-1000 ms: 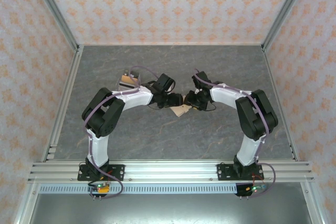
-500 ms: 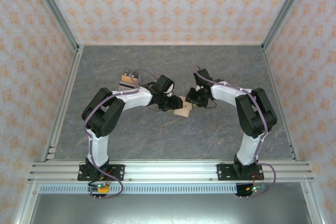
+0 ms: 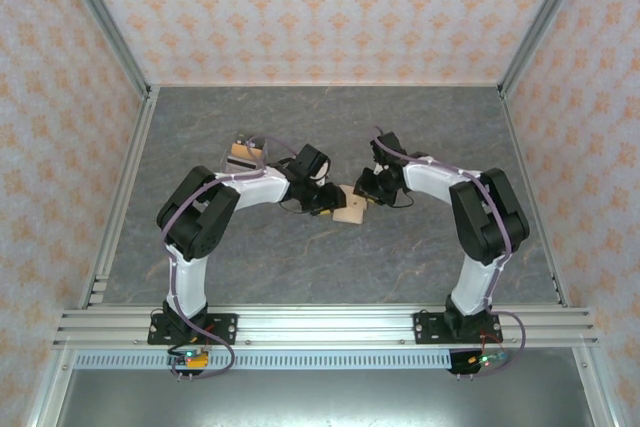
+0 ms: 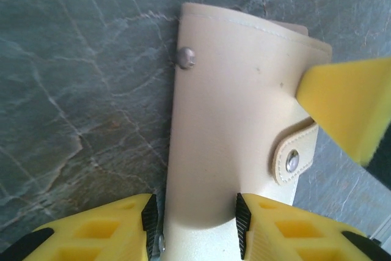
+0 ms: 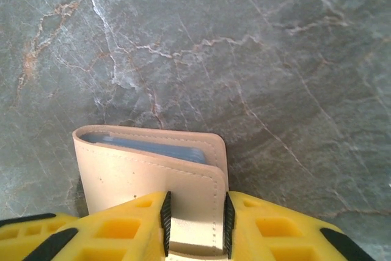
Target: Take the credit cards out of the card holder
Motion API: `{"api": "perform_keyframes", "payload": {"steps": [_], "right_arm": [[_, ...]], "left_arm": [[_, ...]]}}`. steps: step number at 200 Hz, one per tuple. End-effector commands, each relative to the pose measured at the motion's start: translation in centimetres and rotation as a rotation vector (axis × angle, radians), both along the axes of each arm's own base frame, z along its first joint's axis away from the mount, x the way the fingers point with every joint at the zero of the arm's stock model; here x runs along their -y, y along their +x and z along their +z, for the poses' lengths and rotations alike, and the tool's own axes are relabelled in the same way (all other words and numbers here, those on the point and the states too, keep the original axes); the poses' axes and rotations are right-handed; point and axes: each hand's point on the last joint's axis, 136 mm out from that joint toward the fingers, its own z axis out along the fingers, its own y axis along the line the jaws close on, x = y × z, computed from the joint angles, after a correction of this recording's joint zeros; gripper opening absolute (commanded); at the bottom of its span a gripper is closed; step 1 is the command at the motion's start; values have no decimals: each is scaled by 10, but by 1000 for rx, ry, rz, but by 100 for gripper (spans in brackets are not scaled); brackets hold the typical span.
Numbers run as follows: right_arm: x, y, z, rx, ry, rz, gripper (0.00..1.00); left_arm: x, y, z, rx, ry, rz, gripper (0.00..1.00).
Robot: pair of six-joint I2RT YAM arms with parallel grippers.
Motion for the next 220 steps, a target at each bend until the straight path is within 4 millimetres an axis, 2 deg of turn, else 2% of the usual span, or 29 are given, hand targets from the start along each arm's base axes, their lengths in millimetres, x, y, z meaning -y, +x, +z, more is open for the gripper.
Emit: {"api": "perform_keyframes", "payload": {"steps": [1,16,52,90,130,190,220], "right_arm": [[19,-17,2,-21,-63,-4,36],[19,-22,10,-16,-56,14,41],[16,-37,12,-40,-8,24,44],[7,-41,-5,-98,38,22,33],[11,-42,-18,-120,0,21,26],[6,-40,-26,-127,27,14,26],[5,-34,-18,-94,39,10,26]], "left_arm": [[-15,-3,-17,-50,48,39,41],[-14,-5,-18,-57,48,32,41],[-12,-5,-19,-63,39,26,41],[-6,-6,-18,-76,5,10,41],[4,-7,-17,-92,-47,-15,41],[24,5,11,-65,-166,-18,41],[27,7,22,-47,-192,-25,34]]}}
